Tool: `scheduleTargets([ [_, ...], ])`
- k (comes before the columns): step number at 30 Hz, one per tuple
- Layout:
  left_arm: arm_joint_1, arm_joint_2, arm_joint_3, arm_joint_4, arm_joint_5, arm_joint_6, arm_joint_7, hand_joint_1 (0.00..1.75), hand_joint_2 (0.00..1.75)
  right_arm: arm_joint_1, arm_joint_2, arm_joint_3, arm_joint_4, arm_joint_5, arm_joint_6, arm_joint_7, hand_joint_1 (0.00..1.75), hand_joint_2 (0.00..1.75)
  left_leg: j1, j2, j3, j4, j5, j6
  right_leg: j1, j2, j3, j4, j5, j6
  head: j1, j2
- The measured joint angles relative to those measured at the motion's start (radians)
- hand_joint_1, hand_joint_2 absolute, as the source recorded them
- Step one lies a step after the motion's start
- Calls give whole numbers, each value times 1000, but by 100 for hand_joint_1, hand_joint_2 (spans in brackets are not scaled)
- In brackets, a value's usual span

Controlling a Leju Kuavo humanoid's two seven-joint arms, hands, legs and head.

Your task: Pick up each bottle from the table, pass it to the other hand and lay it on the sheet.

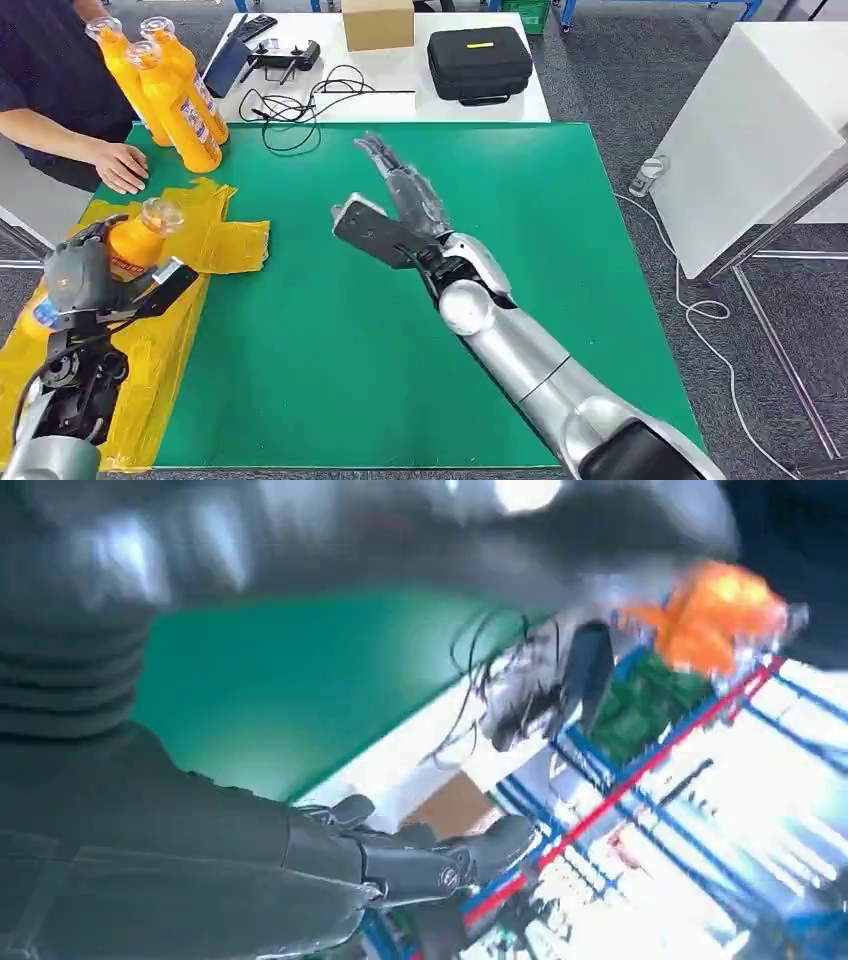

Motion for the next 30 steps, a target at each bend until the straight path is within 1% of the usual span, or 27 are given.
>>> scheduleTargets([
  [2, 15, 6, 33, 13, -93, 0, 50, 175, 175, 6, -2, -33, -13, 8, 15, -3, 0, 0, 0, -1, 0, 0, 0, 0, 0, 0, 0, 0, 0, 0, 0, 0],
  [4, 26, 8, 53, 21, -106, 0, 59, 175, 175, 11, -3, -55, -24, 13, 17, -4, 0, 0, 0, -4, -1, 0, 0, 0, 0, -2, 0, 0, 0, 0, 0, 0],
  [7, 36, 11, 74, 30, -115, 0, 65, 175, 175, 13, -3, -75, -35, 15, 18, -5, 0, 0, 0, -3, -1, 0, 0, 0, 0, -2, 0, 0, 0, 0, 0, 0],
  [9, 37, 14, 73, 41, -122, 0, 98, 175, 175, 14, -3, -84, -37, 20, 24, -15, 0, 0, 0, -3, -1, 0, 0, 0, 0, -2, 0, 0, 0, 0, 0, 0],
  [11, 38, 21, 48, 68, -126, 0, 135, 175, 175, 14, -1, -92, -37, 25, 36, -26, 0, 0, 0, -3, 0, 0, 0, 0, 0, -2, 0, 0, 0, 0, 0, 0],
  [14, 55, 29, -31, 111, -132, 0, 199, 175, 175, 14, 1, -102, -37, 33, 54, -43, 0, 0, 0, -3, -1, 0, 0, 0, 0, -2, 0, 0, 0, 0, 0, 0],
  [15, 64, 31, -58, 122, -131, 0, 203, 175, 175, 14, 2, -103, -36, 34, 57, -48, 0, 0, 0, -3, -1, 0, 0, 0, 0, -2, 0, 0, 0, 0, 0, 0],
  [18, 80, 32, -144, 144, -118, 3, 189, 175, 175, 14, 3, -105, -31, 38, 69, -65, 0, 0, 0, -4, -1, 0, 0, 0, -1, -2, 0, 0, 0, 0, 0, 0],
  [21, 91, 35, -200, 153, -116, 5, 162, 175, 175, 14, 6, -107, -27, 38, 69, -69, 0, 0, 0, -4, -1, 0, 0, 0, -2, -3, 0, 0, 0, 0, 0, 0],
  [27, 158, 2, -241, 72, -98, 12, 9, 175, 175, 14, 11, -108, -11, 41, 69, -73, 0, 0, -1, -5, 0, 0, 0, 0, -2, -3, 1, 0, 0, 0, 0, 0],
  [30, 183, -21, -256, 34, -97, 12, -9, 175, 175, 14, 15, -109, -2, 41, 69, -74, 0, 0, -1, -5, 0, 0, 0, 0, -2, -4, 1, 0, 0, 0, 0, 0],
])
